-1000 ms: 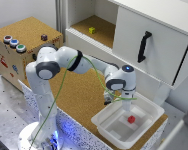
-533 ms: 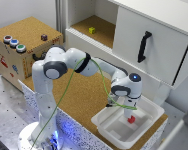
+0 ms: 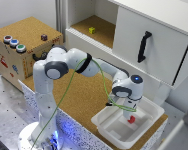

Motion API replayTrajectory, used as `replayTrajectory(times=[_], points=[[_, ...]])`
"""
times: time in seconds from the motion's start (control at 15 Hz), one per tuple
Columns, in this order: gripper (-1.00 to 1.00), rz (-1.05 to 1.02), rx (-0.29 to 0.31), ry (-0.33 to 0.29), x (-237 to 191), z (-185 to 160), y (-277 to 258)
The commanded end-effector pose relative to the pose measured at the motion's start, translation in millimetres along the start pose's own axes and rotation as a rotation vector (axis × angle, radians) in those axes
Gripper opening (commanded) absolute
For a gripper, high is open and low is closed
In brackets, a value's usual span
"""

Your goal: Place the pink object inside the left cabinet

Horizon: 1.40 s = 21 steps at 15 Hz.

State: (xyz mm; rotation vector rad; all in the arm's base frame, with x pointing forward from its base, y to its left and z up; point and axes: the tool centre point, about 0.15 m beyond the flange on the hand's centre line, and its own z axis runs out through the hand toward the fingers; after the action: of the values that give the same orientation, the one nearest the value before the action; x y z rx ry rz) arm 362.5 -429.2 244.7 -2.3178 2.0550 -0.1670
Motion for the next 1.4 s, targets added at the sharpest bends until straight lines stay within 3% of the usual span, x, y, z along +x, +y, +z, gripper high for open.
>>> replayTrajectory(times=[0.0, 0.07, 0.13, 0.73, 0.93, 1.13, 1.33], points=[[1.00, 0.029, -0.064, -0.052, 21.4, 18.2, -7.8], [1.00, 0.026, -0.069, -0.044, 22.8, 18.7, -9.3], [-1.00, 0.029, -0.063, -0.049, 23.8, 20.6, -9.3], [-1.00, 0.036, -0.079, -0.072, 12.4, 33.6, 2.1], [-1.00, -0.024, -0.049, -0.005, 9.9, 4.3, -12.4], [-1.00, -0.213, 0.020, 0.052, -4.6, -41.6, -49.4], [-1.00, -0.460, 0.039, 0.093, -37.5, -75.2, -87.3]])
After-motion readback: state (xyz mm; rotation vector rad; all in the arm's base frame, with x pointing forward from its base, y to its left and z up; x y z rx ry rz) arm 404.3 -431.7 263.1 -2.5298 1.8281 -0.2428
